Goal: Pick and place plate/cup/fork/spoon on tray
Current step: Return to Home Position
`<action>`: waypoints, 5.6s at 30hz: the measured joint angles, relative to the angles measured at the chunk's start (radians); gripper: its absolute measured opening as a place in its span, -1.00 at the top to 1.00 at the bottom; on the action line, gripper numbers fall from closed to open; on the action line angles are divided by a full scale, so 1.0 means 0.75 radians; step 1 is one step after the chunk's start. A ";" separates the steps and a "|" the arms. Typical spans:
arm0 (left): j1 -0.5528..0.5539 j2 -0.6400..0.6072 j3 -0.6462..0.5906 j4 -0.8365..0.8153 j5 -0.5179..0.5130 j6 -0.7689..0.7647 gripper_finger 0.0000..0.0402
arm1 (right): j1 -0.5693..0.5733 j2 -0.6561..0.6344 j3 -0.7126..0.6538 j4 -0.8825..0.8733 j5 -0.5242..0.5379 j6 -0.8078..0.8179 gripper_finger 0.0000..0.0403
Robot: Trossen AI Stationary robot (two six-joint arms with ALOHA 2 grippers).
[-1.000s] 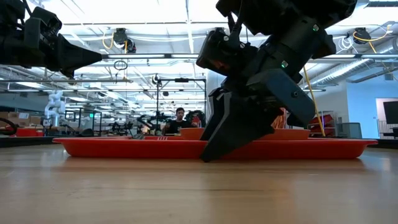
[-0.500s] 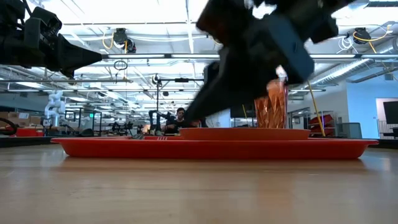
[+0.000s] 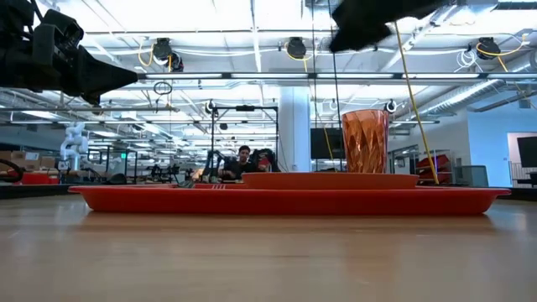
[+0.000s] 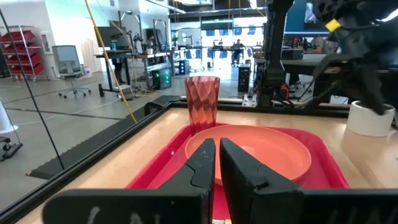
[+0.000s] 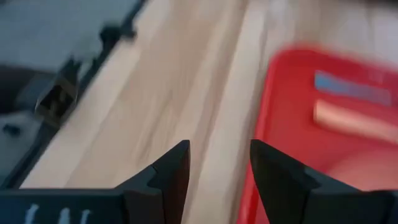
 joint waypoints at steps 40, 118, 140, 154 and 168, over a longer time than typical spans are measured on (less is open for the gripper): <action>0.000 0.000 0.000 0.001 0.000 0.000 0.86 | 0.711 -1.648 -1.227 0.108 0.703 0.367 1.00; 0.000 -0.001 0.000 0.001 0.000 0.000 0.86 | 0.142 -2.080 -1.284 -0.208 0.211 0.187 1.00; 0.000 0.000 0.000 0.001 0.000 -0.001 0.86 | -0.204 -1.836 -1.363 0.016 -0.115 0.190 1.00; 0.000 0.000 0.000 0.001 0.000 0.000 0.86 | -0.249 -1.836 -1.372 0.282 -0.065 0.199 1.00; 0.000 0.000 0.000 0.001 0.000 0.000 0.86 | -0.249 -1.835 -1.368 0.297 -0.065 0.199 1.00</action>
